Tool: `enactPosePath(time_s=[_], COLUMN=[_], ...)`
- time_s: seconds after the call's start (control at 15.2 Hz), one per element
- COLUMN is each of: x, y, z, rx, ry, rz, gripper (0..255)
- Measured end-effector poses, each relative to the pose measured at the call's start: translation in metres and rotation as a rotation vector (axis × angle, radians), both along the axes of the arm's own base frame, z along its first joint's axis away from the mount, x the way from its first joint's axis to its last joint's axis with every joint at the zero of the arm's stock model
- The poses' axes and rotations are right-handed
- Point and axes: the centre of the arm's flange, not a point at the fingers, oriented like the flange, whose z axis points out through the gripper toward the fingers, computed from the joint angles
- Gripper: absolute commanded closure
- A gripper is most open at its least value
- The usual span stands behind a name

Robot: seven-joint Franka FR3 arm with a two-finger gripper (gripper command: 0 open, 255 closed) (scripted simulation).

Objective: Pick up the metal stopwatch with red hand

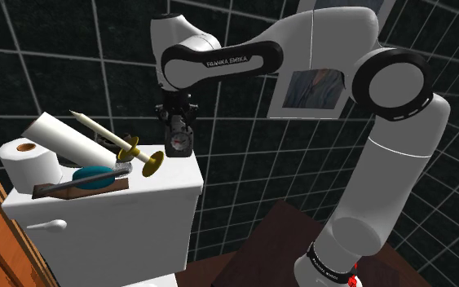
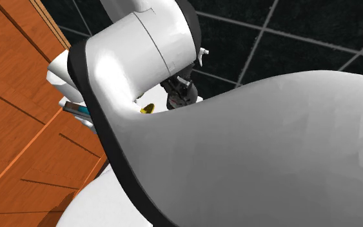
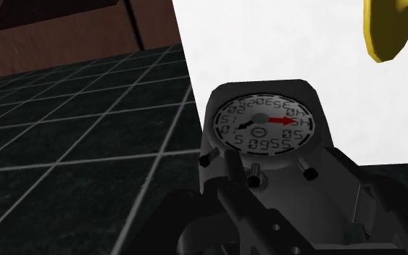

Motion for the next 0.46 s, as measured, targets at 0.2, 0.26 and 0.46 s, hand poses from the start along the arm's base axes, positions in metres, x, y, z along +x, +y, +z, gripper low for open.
enactPosePath(time_s=[0.2,0.26,0.46], x=[0.000,0.000,0.000], y=[0.000,0.000,0.001], z=[0.014,0.019,0.033], rx=[0.000,0.000,0.000], ry=[0.000,0.000,0.000], rz=[0.000,0.000,0.000], gripper=[255,255,255])
